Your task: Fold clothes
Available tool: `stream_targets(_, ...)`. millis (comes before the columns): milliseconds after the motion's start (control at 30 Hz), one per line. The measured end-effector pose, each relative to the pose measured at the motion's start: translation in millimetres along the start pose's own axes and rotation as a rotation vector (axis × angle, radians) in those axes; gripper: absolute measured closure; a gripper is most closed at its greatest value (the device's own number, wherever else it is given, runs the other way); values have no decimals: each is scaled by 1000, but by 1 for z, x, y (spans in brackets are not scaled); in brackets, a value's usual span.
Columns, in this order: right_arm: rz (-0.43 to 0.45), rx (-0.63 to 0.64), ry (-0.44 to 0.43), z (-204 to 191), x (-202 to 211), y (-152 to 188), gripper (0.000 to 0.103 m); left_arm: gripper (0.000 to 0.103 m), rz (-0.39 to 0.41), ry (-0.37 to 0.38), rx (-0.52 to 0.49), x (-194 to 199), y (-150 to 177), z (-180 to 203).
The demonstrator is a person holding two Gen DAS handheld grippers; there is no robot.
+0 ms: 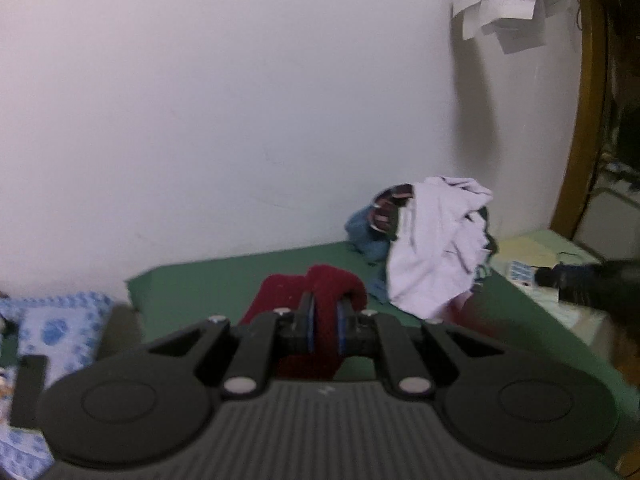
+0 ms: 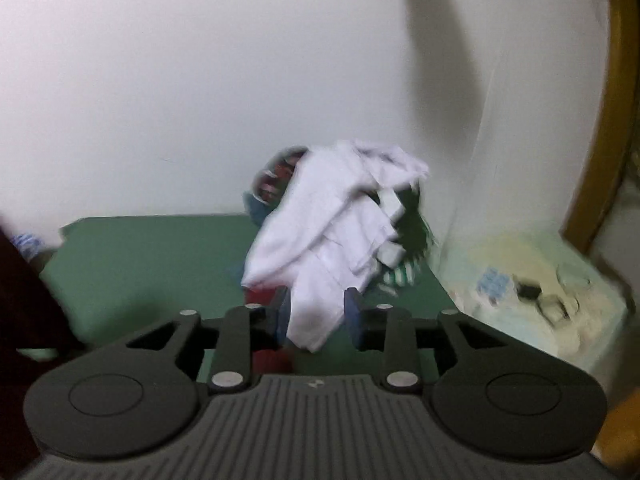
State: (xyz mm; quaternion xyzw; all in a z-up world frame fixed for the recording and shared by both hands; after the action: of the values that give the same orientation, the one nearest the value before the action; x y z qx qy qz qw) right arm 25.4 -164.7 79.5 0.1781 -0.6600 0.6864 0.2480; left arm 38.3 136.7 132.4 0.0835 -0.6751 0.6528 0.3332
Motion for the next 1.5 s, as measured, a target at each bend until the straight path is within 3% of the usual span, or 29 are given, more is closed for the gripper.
stream_targets(33,20,34,-65,-13,10,10,40,94,-5,12,7,-1,1,-1)
stream_targets(67,40,68,-130,-26,21,20,31,94,-10,24,12,-2,1,-2)
stream_targets(133,59,144,-261,-57,36,38,32,94,-14,43,11,-1,-3,0)
stream_targets(233,59,253,-365,-115,38,55,32,94,-3,62,-13,8,-13,7)
stream_targets(333,102,320,-373,-172,29,59,32,94,0,83,-27,17,-21,16)
stream_targets(433,143,261,-349,-207,15,47,32,94,-11,110,-18,25,-24,22)
stream_targets(500,133,207,-346,-215,5,38,52,94,-13,104,-17,30,-23,25)
stream_targets(533,125,180,-345,-218,0,33,88,94,-9,92,-18,33,-22,23)
stream_targets(600,74,116,-380,-209,1,27,87,83,-1,58,-10,43,-17,14)
stream_targets(667,58,60,-394,-181,5,25,88,54,16,48,-6,57,-8,-1)
stream_targets(733,38,-44,-395,-139,12,17,88,44,38,12,-28,73,11,-17)
stream_targets(800,18,-184,-420,-94,19,4,88,37,41,-27,-55,85,33,-31)
stream_targets(900,83,-363,-466,-35,41,-32,88,30,-54,16,-27,82,74,-45)
stream_targets(1067,211,-357,-471,-3,94,-85,88,13,-116,111,-30,59,104,-11)
stream_targets(1167,254,-360,-496,5,118,-109,88,13,-130,162,-46,44,113,19)
stream_targets(1233,290,-329,-439,4,132,-120,88,13,-139,195,-57,34,119,38)
stream_targets(1333,329,-301,-387,-1,146,-134,88,1,-153,246,-73,20,128,67)
stream_targets(1400,345,-306,-392,-4,152,-139,88,1,-164,274,-85,9,133,85)
stream_targets(1433,351,-308,-400,-5,156,-140,88,6,-175,260,-97,0,133,89)
stream_targets(1500,364,-310,-427,-8,164,-141,88,44,-198,233,-122,-19,133,97)
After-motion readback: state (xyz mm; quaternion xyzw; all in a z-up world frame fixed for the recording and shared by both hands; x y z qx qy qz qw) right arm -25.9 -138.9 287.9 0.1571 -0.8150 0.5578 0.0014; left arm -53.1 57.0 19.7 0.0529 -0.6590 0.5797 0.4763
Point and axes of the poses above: each gripper's, at about its wrist camera, not at the fingertips, and x roughly against the way its jaws point, z to its right, y to its underside, the point moved 3 cm from there along -x, roughly the way its jaws point, and after that the axes turned 8 degrees about -z, right-handed, at the moved point
